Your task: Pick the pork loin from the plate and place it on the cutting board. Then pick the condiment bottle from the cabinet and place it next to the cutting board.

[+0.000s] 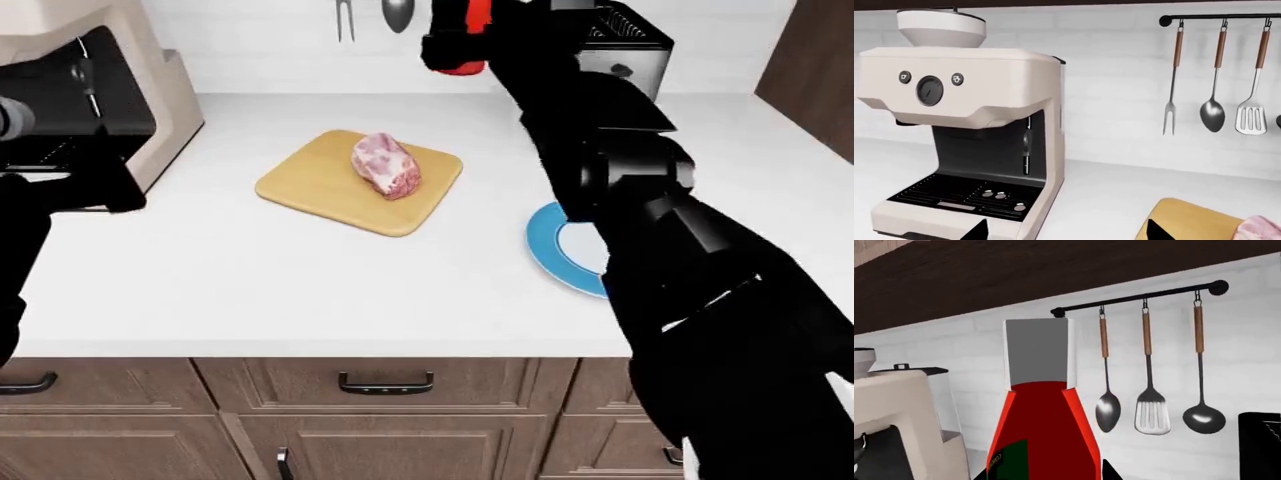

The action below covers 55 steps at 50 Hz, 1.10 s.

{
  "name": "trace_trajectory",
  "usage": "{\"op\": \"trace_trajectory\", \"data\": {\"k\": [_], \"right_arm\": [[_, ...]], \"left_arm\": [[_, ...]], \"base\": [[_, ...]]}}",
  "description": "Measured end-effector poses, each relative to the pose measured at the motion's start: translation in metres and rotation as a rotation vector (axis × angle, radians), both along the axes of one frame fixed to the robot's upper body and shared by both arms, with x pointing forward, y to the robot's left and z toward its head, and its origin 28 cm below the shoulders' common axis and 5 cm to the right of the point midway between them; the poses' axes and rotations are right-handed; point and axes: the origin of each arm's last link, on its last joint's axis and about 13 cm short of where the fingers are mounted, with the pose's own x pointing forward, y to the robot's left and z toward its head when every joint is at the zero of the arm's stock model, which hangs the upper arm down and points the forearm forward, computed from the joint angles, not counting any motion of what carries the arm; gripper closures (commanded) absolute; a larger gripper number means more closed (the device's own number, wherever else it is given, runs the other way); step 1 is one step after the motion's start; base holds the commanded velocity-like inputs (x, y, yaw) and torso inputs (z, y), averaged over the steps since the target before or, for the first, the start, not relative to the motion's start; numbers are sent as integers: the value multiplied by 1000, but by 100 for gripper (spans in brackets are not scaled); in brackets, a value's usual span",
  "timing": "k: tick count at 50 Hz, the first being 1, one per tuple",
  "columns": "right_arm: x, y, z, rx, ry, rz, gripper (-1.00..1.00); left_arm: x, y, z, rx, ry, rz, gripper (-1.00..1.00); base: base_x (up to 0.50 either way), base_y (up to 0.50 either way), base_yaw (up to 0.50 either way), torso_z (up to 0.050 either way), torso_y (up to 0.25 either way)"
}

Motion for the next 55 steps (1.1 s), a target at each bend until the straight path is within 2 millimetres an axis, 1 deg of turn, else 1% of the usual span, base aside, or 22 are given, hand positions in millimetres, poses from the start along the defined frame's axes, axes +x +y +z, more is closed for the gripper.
{"op": "trace_trajectory", "data": {"k": [4,8,15,24,38,47,55], "right_arm": [[0,2,-17,-4,19,0,100],[0,4,-29,-4,36,-2,100],[-1,5,-44,1,54,-20,100],[-3,4,-61,17,32,-63,100],[-8,3,-96,32,5,-122,100],[-12,2,-112,7,-19,-168,100],[-15,1,-121,-32,-48,-210,100]], "left_arm": [[-1,0,-1,-3,3,2,-100],[-1,0,-2,-5,6,4,-100],[-2,0,-4,-7,9,6,-100],[-2,0,-4,-8,10,5,-100],[-2,-1,-5,-9,9,3,-100],[-3,-2,-5,-11,9,0,-100],[-3,-3,-5,-13,8,-4,-100]], "base": [[0,0,0,3,3],[0,0,0,0,0],[0,0,0,0,1],[0,0,0,0,0],[0,0,0,0,1],[0,0,0,1,1],[0,0,0,0,1]]}}
